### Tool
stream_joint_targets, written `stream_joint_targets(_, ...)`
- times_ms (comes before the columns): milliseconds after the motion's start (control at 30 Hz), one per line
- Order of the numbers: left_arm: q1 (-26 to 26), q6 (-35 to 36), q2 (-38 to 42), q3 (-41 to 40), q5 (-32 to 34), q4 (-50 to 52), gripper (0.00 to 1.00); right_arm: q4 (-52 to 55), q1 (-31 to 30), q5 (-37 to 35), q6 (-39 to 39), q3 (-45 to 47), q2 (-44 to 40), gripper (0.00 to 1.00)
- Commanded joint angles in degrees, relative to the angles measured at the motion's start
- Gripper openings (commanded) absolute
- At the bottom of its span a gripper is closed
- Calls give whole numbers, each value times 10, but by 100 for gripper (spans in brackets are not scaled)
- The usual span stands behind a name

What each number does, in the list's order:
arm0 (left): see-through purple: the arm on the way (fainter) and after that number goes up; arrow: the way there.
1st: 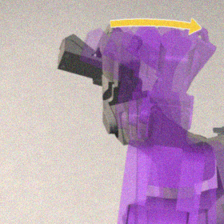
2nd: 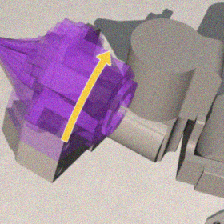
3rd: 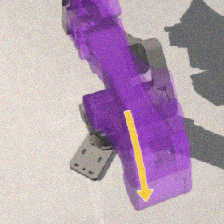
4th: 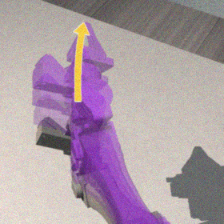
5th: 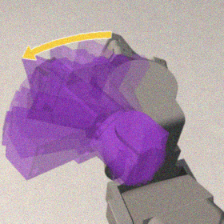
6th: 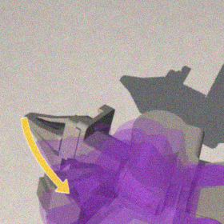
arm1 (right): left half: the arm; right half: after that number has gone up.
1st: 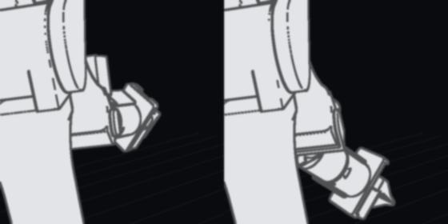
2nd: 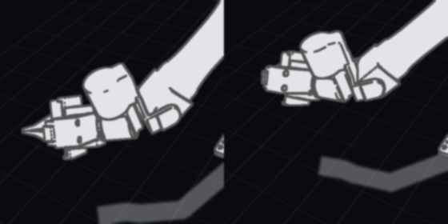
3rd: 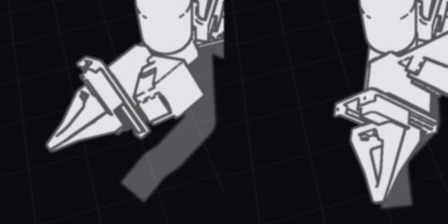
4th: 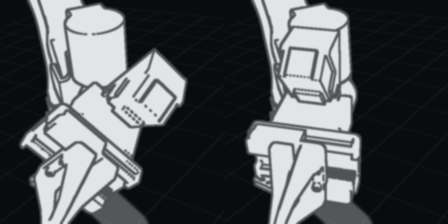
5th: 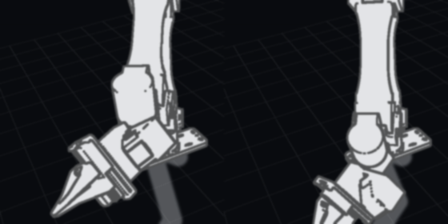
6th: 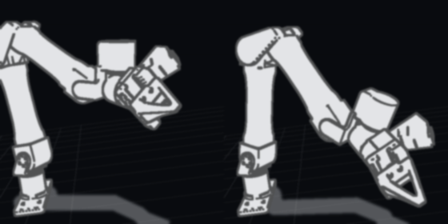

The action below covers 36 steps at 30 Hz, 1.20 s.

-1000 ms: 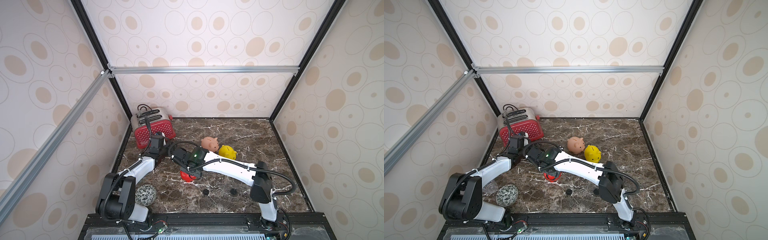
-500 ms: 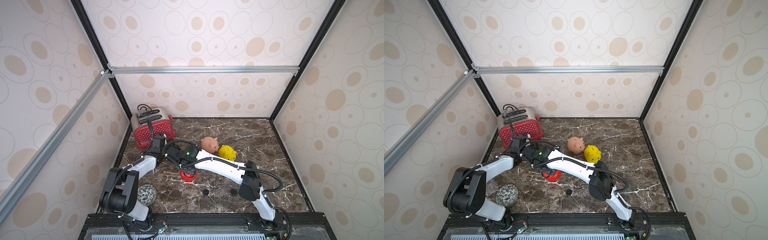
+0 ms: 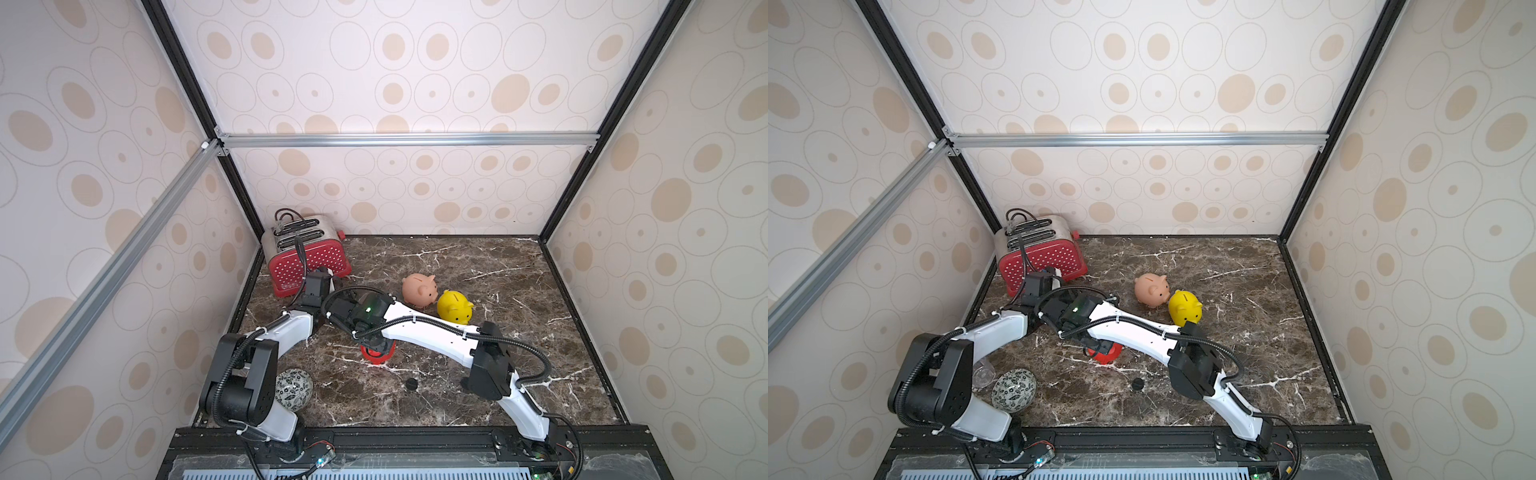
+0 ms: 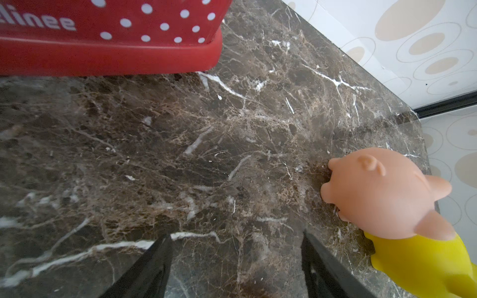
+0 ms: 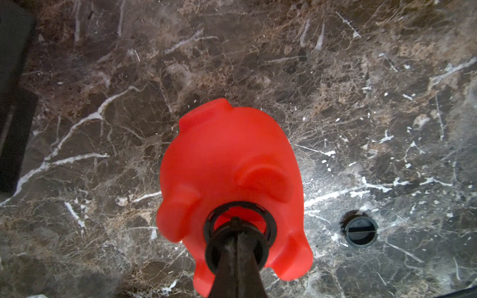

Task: Close piggy banks
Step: Insert the knob into the piggy bank.

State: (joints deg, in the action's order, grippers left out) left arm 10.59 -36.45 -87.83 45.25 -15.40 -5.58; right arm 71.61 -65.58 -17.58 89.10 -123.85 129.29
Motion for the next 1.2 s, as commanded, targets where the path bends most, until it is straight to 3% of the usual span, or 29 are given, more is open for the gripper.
stream_joint_targets(0,-4,-4,2,14,-1,-12,78,26,0,-9,11,-10,6,0)
stream_joint_targets(1167,-10,-6,-10,2,-6,-27,78,34,12,-28,-16,-16,41,0)
